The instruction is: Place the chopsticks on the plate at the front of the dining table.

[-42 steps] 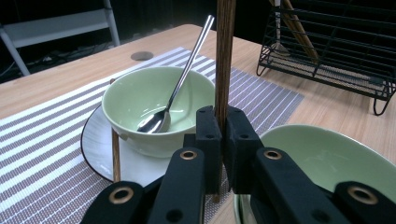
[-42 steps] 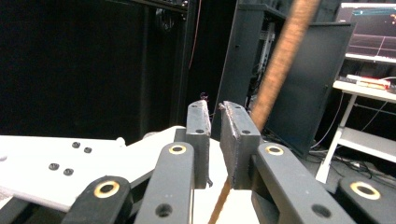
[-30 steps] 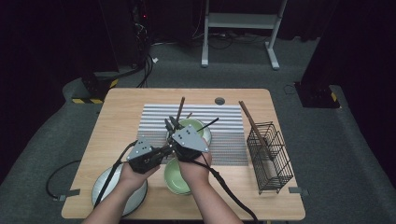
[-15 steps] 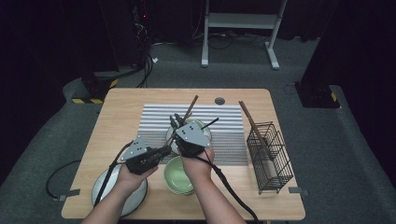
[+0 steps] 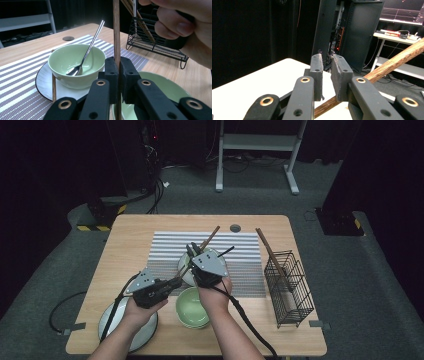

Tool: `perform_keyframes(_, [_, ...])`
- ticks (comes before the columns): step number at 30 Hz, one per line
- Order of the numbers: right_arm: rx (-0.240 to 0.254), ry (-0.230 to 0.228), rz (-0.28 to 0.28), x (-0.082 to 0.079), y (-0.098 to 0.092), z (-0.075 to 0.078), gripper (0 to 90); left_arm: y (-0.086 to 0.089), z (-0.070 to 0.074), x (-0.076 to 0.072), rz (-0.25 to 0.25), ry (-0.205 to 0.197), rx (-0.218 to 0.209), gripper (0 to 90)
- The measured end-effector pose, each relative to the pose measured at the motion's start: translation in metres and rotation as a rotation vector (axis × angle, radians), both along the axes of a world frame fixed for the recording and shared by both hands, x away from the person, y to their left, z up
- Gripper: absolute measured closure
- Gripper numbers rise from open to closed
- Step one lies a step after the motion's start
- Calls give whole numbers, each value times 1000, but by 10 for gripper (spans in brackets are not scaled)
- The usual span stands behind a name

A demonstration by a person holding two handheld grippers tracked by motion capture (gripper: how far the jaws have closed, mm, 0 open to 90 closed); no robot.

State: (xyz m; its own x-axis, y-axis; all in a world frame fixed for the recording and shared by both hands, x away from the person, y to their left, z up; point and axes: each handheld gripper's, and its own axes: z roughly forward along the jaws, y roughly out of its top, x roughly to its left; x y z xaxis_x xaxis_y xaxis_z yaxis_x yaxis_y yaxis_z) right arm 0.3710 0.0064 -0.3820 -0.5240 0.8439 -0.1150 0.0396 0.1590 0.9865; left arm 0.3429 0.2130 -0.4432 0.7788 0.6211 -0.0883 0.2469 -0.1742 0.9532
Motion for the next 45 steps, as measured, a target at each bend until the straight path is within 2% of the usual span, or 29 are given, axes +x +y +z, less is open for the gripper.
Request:
perform_keyframes(13, [0,21,-21,4,-5,-10,789,3,-1,1,-13,13,-29,847])
perform_keyframes(21, [-10,33,-30,6,-8,-16,785,4,-1,0,-20,7,-31,847])
perform_keyframes(31, [12,5,-2,-2,-10,-1,753,4,-2,5,4,12,-2,849])
perform_keyframes(32, [14,5,0,-3,-11,0,750,-1,-3,4,33,37,-73,849])
perform_keyframes(33, [11,0,1,-4,-12,1,744,4,-2,6,13,15,4,849])
perform_keyframes(45, [-6,-1,-18,-19,-35,-1,706,14,-1,11,67,24,40,849])
